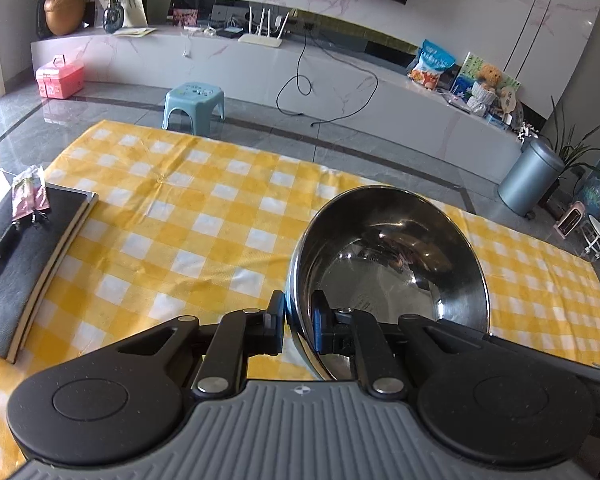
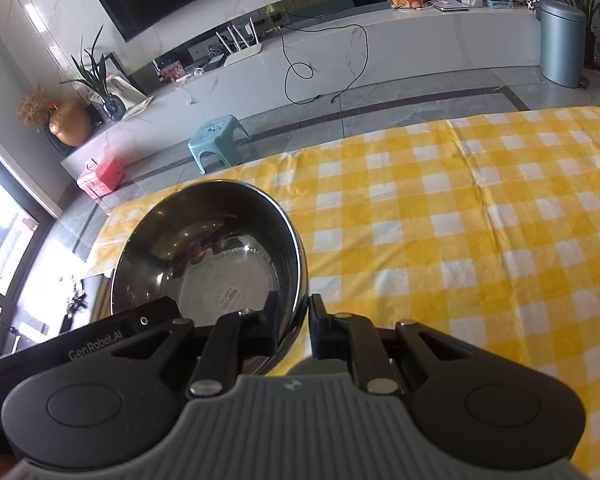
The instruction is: Organize plates and bowls
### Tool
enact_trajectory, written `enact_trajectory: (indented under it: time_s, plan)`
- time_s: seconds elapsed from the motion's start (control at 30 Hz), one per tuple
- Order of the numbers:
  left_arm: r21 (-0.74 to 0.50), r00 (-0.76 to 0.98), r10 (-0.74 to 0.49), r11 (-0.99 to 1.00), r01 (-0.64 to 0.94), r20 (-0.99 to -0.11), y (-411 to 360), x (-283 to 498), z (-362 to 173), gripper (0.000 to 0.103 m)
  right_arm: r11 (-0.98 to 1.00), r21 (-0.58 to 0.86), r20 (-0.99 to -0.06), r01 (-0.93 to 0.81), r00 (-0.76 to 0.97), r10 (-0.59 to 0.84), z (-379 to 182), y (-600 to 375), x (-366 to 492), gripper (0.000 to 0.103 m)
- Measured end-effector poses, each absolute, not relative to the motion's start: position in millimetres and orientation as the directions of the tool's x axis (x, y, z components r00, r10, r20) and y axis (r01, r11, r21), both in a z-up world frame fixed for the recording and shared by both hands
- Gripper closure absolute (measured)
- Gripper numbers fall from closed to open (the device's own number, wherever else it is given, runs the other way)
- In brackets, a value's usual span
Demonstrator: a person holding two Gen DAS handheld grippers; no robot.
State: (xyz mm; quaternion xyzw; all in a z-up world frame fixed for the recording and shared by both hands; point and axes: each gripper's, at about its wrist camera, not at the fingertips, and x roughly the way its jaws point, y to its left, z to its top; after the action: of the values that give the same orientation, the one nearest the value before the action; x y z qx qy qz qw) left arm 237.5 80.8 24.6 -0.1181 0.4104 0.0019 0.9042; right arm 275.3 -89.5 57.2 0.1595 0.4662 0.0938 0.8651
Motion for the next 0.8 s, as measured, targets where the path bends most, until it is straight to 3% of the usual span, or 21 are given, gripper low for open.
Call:
enact_trajectory:
  time_s: [0.3,0.8]
  plan:
    - [-0.239,0.69,-0.125,0.969,-0.071,-0.713,60,180,48,0.089,0.905,0.424,-0.749,0.017,0.568,0.34,86,-128,204,0.091]
    - [-0.316,0.655,-0.23,0.949,-0.014,-0.72,13,102,37,0.086,0.885,0.451,-0.743,0.117,0.598,0.3,96,-195,101,0.093]
